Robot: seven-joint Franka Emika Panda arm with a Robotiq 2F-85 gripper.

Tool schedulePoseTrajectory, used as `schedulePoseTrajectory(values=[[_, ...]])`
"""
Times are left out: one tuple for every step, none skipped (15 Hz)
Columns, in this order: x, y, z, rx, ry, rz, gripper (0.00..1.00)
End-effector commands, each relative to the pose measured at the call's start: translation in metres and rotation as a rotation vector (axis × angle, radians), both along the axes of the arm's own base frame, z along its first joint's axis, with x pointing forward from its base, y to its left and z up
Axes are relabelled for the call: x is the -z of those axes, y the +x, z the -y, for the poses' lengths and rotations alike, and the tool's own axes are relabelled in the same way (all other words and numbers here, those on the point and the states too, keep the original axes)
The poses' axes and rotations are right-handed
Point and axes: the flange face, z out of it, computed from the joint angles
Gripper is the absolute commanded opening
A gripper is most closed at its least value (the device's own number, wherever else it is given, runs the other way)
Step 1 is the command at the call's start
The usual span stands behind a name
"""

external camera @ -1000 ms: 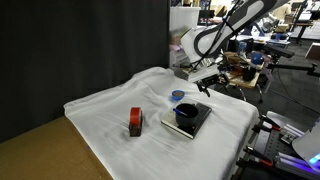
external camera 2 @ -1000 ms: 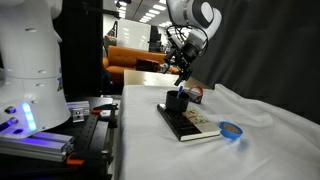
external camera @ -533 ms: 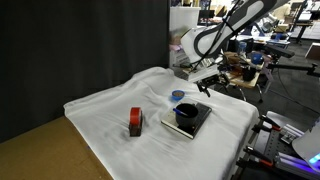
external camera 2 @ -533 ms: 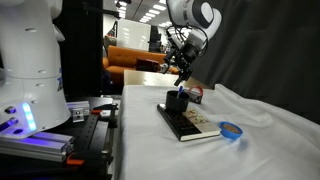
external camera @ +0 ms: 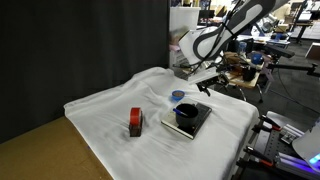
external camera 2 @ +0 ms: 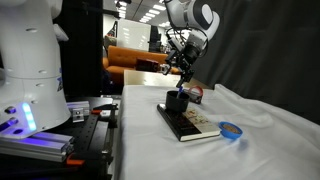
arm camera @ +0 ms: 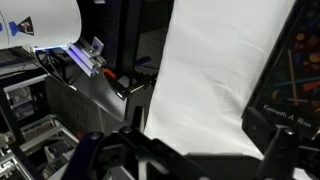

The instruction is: Remove the black cup from the book and place it on the table

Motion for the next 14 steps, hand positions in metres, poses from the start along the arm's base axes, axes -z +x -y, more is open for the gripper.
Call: schedulePoseTrajectory(values=[[0.004,0.006,-0.002,0.005,-0.054,-0.011,1.0],[0.004,0.002,-0.001,-0.004,-0.014,-0.004,1.0],[0.005,0.002,-0.001,-0.005,-0.014,-0.006,1.0],[0.005,0.002,-0.001,-0.006,-0.014,-0.007,1.0],[0.005,0.002,-0.001,-0.006,-0.014,-0.007,1.0],[0.005,0.002,-0.001,-0.006,-0.014,-0.007,1.0],[0.005,0.002,-0.001,-0.006,-0.014,-0.007,1.0],[0.005,0.002,-0.001,-0.006,-0.014,-0.007,1.0],[0.005,0.002,-0.001,-0.006,-0.014,-0.007,1.0],[0.005,0.002,-0.001,-0.006,-0.014,-0.007,1.0],[0.006,0.004,-0.001,0.005,-0.004,0.0,1.0],[0.006,0.006,-0.001,0.015,0.006,0.008,1.0],[0.006,0.008,-0.001,0.035,0.026,0.021,1.0],[0.006,0.012,-0.002,0.058,0.053,0.04,1.0]])
